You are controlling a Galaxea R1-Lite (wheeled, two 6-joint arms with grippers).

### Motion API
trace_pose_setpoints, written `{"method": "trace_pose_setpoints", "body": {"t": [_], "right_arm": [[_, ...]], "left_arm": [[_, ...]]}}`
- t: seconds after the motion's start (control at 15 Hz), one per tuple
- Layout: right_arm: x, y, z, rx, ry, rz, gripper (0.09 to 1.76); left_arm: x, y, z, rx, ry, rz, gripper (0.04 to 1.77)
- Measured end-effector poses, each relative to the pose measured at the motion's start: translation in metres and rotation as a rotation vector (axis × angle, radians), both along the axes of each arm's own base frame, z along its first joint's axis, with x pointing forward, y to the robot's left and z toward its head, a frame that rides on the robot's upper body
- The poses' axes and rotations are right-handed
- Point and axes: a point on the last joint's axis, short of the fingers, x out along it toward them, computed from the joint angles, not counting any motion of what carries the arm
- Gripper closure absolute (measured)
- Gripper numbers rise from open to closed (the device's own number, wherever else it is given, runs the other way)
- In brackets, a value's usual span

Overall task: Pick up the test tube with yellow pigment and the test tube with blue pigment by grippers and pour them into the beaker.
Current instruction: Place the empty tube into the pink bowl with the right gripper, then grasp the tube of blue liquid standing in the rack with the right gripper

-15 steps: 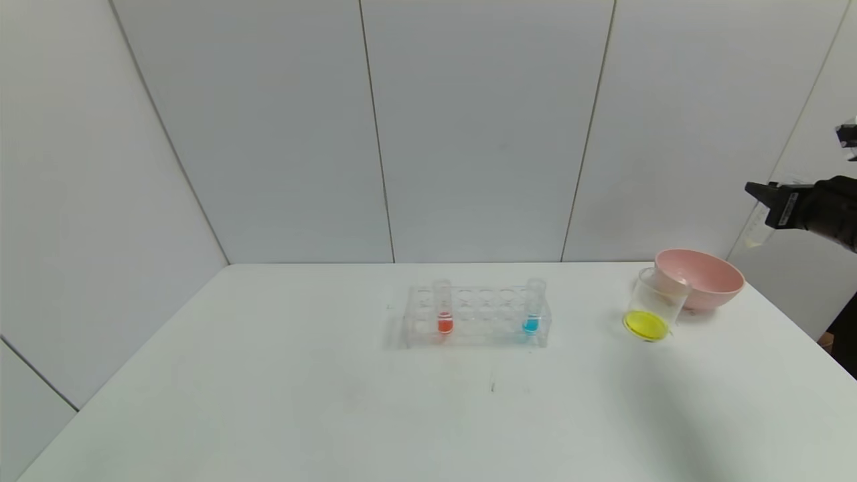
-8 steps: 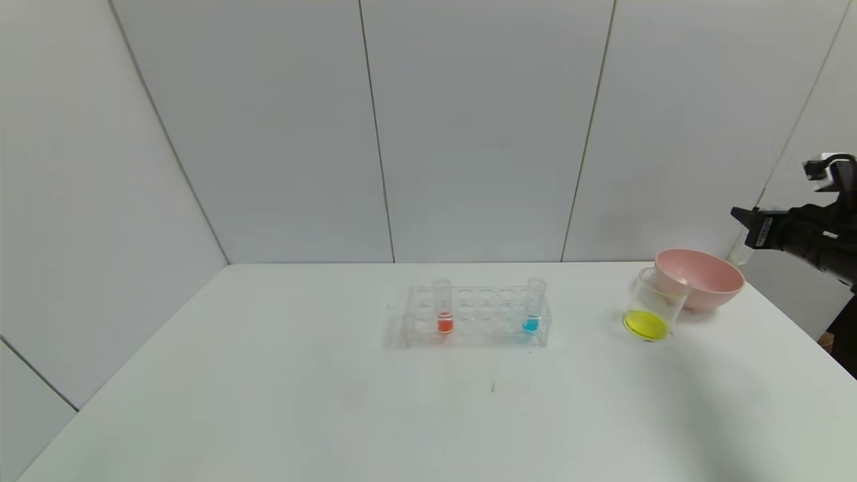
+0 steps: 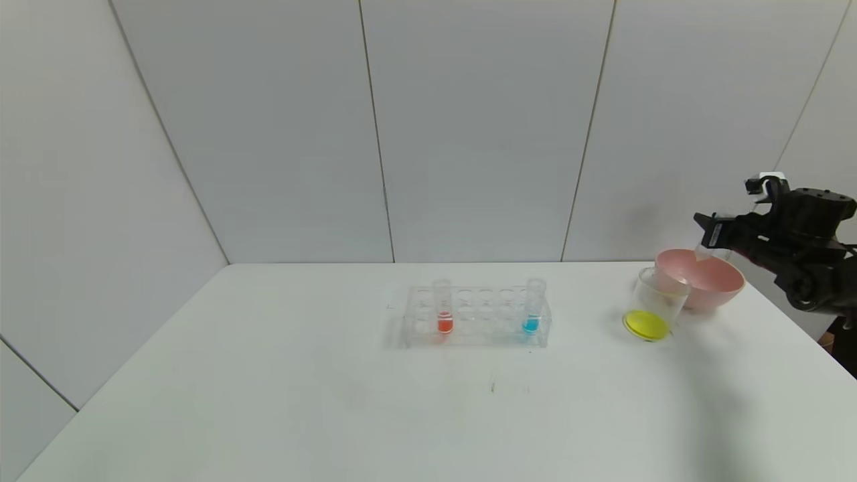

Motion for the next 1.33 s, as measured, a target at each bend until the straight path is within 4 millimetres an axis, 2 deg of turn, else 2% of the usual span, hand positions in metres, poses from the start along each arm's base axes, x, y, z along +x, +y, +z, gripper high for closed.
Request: {"method": "trace_pose_setpoints", "body": {"t": [0.2, 0.4, 0.67, 0.87, 1.07, 1.33], "right_arm": [[0.009, -0.002, -0.019, 0.009, 0.030, 0.013, 1.23], [0.014, -0.004, -0.026, 0.009, 0.031, 0.008, 0.88], [0.019, 0.001, -0.024, 0.002, 0.008, 0.012, 0.58], [0.018, 0.015, -0.013, -0.008, -0.032, 0.032, 0.44], [0.014, 0.039, 0.000, 0.002, -0.053, 0.030, 0.35], [-0.009, 0.075, 0.012, 0.053, -0.044, 0.079, 0.27]], "left_arm": [[0.000, 0.000, 0.000, 0.000, 0.000, 0.000, 0.05], [0.000, 0.000, 0.000, 0.000, 0.000, 0.000, 0.05], [0.000, 0.000, 0.000, 0.000, 0.000, 0.000, 0.05], [0.000, 0.000, 0.000, 0.000, 0.000, 0.000, 0.05], [0.000, 0.000, 0.000, 0.000, 0.000, 0.000, 0.05], [0.000, 0.000, 0.000, 0.000, 0.000, 0.000, 0.05]]}}
